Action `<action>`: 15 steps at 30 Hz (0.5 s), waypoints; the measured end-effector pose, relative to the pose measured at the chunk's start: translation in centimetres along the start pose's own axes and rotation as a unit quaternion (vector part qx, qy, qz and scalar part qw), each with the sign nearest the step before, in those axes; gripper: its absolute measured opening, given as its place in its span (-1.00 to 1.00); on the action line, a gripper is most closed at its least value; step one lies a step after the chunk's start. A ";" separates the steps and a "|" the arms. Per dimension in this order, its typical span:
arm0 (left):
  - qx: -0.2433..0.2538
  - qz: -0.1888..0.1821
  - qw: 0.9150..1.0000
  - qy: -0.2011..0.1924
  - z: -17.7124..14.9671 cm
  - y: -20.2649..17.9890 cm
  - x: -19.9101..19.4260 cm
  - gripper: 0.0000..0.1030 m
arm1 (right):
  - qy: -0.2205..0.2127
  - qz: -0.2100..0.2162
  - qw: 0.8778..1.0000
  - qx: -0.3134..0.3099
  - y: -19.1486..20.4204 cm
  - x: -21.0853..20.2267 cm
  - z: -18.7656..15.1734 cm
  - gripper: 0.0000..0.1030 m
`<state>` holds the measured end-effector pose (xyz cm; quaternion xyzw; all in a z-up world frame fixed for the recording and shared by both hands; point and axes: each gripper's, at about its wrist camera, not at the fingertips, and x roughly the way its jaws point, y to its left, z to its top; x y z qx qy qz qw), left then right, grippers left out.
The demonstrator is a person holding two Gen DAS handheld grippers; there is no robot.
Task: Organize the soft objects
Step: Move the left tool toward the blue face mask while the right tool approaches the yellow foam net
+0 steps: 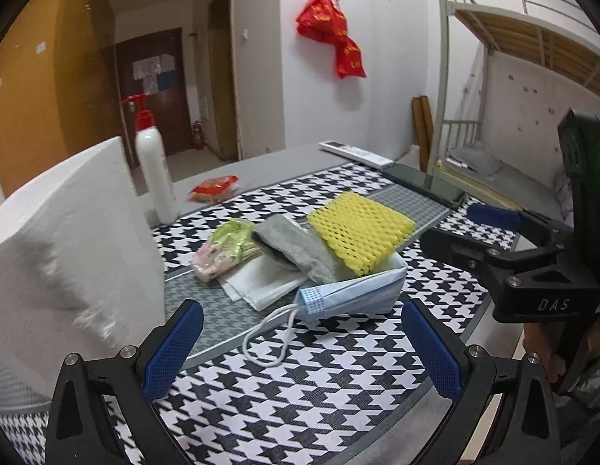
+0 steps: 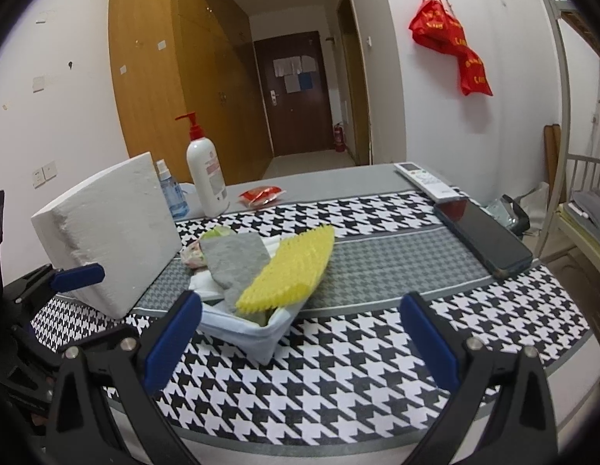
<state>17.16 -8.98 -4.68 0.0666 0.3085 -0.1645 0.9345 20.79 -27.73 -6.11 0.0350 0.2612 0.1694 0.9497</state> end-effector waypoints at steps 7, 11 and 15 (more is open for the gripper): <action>0.006 -0.026 0.999 0.035 0.4 0.7 2.5 0.98 | 0.018 0.004 1.000 0.002 -0.4 1.1 0.5 1.00; 0.022 -0.041 0.998 0.052 0.5 0.8 4.2 0.98 | 0.041 0.020 0.999 0.007 -0.7 2.0 0.7 1.00; 0.027 -0.065 0.995 0.067 1.2 1.0 5.7 0.98 | 0.057 0.027 0.998 0.010 -0.9 2.8 0.9 1.00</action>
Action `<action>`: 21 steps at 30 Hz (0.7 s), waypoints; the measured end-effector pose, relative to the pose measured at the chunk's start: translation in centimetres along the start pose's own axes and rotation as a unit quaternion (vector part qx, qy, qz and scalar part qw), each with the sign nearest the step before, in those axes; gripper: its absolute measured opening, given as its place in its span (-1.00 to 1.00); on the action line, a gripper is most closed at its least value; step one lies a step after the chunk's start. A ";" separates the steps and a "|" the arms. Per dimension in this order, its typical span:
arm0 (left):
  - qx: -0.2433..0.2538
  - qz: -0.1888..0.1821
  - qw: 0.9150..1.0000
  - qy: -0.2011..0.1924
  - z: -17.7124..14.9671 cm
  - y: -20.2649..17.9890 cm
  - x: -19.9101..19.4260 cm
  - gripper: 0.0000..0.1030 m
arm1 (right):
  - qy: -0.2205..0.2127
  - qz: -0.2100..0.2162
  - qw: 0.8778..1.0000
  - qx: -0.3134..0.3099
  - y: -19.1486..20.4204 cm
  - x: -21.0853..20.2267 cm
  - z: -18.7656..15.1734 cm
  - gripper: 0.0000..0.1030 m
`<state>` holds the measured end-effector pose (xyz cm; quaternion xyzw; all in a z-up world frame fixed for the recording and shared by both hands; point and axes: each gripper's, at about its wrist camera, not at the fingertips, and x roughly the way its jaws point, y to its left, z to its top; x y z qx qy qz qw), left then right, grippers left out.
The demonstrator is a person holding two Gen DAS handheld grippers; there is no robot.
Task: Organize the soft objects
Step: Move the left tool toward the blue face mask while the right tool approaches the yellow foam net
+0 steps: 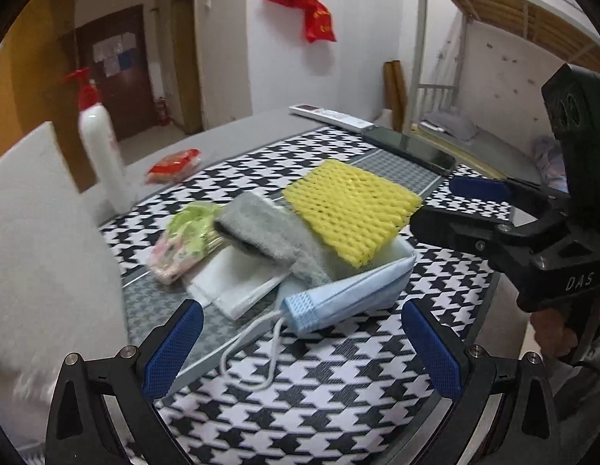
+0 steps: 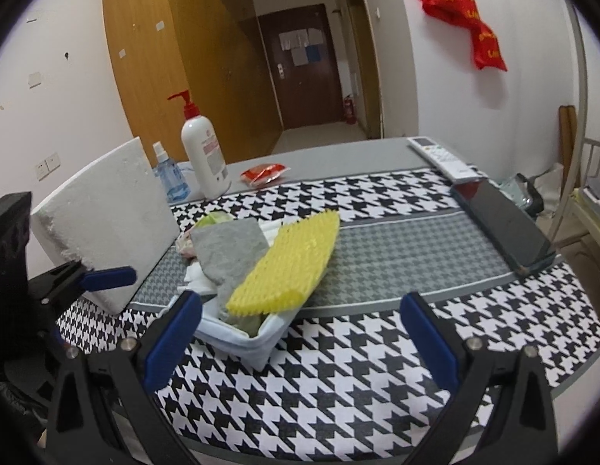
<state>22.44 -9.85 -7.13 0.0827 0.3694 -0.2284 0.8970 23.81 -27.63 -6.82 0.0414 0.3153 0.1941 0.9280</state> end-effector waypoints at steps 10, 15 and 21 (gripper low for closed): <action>0.015 -0.066 0.997 0.038 0.4 0.4 2.8 0.71 | 0.012 0.002 1.000 0.005 -1.1 0.7 0.4 1.00; 0.033 -0.076 0.996 0.045 0.6 0.0 3.6 0.62 | 0.018 0.005 1.000 0.009 -1.5 1.1 0.5 1.00; 0.032 -0.061 0.996 0.062 0.4 0.4 4.7 0.16 | 0.025 0.008 1.000 0.011 -1.5 1.6 0.6 1.00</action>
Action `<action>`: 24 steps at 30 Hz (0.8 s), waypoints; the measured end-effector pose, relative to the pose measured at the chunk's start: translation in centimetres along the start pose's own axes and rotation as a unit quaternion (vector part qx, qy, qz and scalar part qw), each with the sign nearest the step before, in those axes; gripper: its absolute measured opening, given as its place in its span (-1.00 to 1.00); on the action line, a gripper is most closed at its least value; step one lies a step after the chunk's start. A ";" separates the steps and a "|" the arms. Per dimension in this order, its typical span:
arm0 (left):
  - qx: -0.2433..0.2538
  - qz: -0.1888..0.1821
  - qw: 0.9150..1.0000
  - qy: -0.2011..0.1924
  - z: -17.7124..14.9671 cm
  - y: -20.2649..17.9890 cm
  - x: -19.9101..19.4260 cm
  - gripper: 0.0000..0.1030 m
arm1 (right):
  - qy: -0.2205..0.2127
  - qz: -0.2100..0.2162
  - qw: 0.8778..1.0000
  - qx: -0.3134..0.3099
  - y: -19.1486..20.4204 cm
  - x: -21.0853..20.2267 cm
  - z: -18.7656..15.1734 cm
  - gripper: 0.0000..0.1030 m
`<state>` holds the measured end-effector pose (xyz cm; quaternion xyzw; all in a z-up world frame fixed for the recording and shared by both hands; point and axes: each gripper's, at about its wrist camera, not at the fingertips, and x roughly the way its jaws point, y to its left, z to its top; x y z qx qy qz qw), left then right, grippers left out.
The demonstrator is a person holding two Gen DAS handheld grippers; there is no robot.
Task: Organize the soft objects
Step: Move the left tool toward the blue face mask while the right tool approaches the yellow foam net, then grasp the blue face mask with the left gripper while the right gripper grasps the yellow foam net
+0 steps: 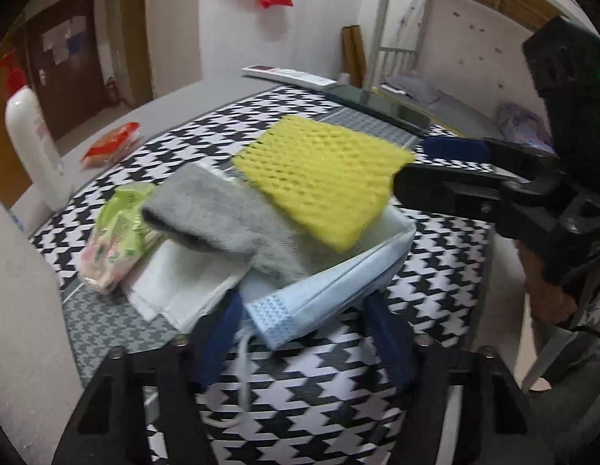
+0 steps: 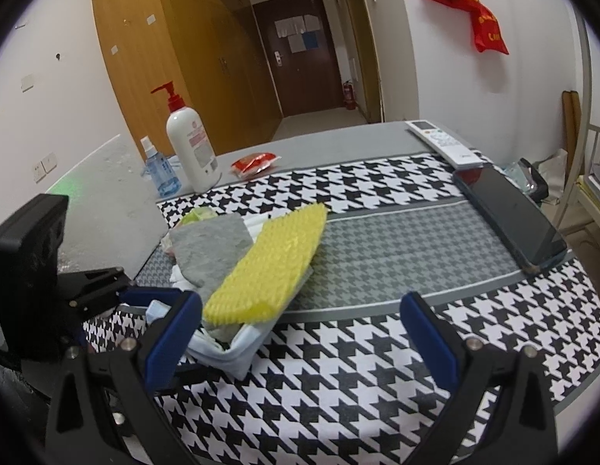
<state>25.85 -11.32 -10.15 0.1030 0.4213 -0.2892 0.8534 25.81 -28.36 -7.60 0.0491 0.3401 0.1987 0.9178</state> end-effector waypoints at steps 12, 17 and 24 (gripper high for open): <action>-0.001 -0.085 0.996 -0.034 -0.7 -0.5 -2.4 -0.49 | 0.009 -0.005 1.000 -0.011 0.6 0.8 0.8 1.00; 0.053 -0.104 0.992 -0.039 -1.4 -2.6 -3.2 -0.49 | 0.010 -0.010 1.000 -0.011 0.4 0.7 0.7 1.00; 0.055 -0.082 0.993 -0.060 -1.3 -2.8 -3.9 -0.07 | 0.008 -0.012 1.000 -0.008 -0.1 0.2 0.5 1.00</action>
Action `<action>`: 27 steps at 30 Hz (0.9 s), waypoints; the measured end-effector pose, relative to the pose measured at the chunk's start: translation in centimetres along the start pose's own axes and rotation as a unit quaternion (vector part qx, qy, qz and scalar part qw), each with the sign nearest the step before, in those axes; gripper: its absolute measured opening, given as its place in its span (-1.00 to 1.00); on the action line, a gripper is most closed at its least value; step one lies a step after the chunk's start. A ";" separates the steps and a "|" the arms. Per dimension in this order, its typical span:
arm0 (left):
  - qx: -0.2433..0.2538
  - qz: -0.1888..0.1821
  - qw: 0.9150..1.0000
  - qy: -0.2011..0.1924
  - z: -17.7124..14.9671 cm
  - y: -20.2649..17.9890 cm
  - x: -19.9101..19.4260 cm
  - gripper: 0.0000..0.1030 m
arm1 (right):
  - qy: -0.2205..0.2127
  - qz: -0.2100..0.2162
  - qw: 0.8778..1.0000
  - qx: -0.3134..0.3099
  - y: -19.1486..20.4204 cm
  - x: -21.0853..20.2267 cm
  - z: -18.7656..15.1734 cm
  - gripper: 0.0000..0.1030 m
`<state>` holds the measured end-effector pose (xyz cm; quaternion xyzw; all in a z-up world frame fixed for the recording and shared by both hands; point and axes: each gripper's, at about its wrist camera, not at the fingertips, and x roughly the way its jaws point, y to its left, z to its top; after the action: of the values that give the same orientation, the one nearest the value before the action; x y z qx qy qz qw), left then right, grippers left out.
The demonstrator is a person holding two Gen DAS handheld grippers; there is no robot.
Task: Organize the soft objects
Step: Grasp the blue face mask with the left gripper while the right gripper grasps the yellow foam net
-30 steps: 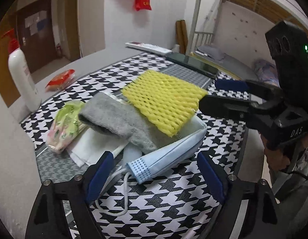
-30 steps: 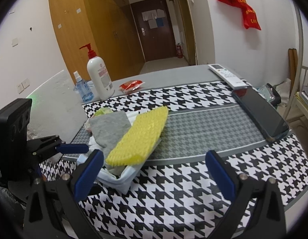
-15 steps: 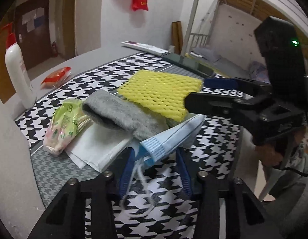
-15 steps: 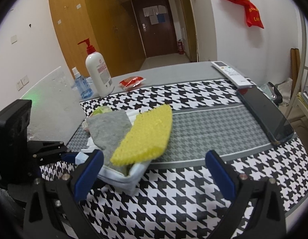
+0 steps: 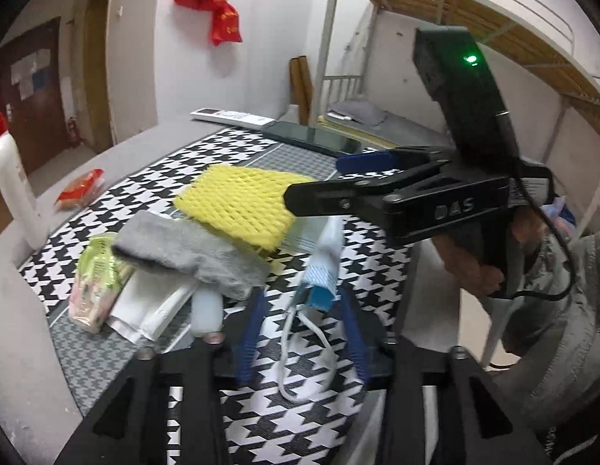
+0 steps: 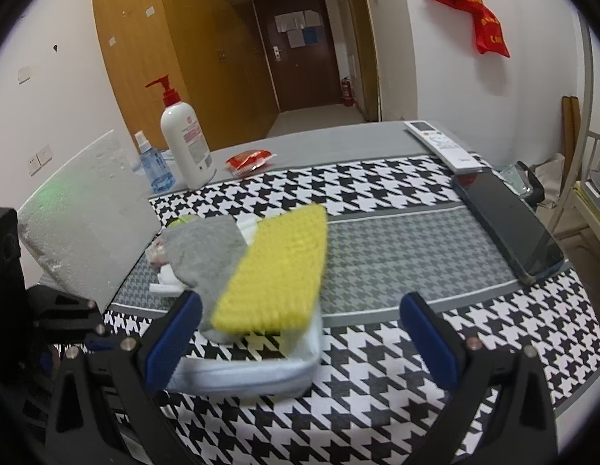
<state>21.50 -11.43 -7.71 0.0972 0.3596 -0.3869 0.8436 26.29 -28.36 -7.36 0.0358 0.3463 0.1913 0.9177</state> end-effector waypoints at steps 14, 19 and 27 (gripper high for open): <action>0.009 0.017 0.999 0.037 0.1 -1.1 2.8 -0.18 | -0.009 0.013 1.000 -0.009 -0.1 -0.8 0.6 1.00; 0.013 0.014 0.999 0.038 -0.2 -1.3 2.9 -0.70 | 0.000 0.019 1.000 -0.010 0.0 -0.1 0.7 1.00; 0.010 -0.007 0.999 0.036 -1.0 -1.5 2.5 -0.75 | 0.020 0.039 0.998 -0.036 1.5 1.2 1.2 0.85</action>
<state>21.02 -13.48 -9.96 0.1169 0.3865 -0.3921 0.8265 27.41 -26.48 -6.85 0.0128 0.3556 0.2396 0.9033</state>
